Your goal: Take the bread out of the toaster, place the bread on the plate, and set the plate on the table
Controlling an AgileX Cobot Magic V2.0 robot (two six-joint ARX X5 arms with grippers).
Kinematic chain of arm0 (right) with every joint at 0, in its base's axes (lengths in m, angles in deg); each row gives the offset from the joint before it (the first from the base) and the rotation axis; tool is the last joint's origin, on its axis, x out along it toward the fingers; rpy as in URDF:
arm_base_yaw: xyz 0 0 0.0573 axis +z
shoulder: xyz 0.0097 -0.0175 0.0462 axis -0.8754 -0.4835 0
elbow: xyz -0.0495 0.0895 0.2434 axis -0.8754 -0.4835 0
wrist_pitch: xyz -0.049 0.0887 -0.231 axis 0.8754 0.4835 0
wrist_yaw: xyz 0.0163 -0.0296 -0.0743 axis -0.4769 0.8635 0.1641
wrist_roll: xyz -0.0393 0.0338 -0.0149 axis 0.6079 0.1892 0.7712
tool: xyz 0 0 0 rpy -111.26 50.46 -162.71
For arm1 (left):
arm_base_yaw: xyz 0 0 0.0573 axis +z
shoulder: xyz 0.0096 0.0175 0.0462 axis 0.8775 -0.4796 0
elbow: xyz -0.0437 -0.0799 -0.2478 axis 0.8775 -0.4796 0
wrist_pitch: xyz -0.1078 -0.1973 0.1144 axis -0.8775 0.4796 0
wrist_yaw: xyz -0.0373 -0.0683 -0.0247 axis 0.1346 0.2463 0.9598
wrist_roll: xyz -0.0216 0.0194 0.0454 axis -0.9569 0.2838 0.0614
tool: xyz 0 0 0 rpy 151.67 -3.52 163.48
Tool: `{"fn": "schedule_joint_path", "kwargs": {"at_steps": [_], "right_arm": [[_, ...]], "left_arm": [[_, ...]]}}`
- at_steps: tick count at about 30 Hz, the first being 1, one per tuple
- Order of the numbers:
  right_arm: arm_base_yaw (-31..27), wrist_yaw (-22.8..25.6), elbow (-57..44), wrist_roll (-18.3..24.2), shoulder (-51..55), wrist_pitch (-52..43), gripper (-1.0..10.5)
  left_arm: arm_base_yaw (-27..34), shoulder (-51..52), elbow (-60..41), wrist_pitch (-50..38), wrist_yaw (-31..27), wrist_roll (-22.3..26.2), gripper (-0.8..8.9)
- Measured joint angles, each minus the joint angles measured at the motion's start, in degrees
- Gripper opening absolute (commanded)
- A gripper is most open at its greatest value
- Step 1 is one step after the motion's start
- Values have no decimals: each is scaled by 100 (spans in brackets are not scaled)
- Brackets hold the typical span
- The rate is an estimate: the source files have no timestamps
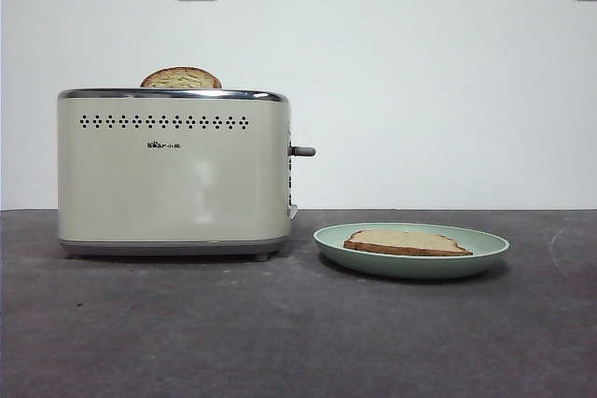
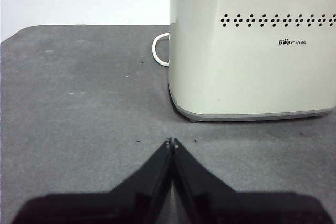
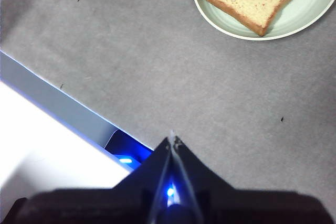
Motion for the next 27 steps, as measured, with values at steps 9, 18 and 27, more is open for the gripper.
{"fn": "schedule_joint_path", "kwargs": {"at_steps": [9, 18, 27], "right_arm": [[0, 0, 0, 2, 0, -2, 1], [-378, 0, 0, 90, 402, -72, 1], [-1934, -2, -160, 177, 2068, -2006, 1]], "left_arm": [[0, 0, 0, -2, 0, -17, -4], [0, 0, 0, -2, 0, -17, -4], [0, 0, 2, -2, 0, -17, -4]]}}
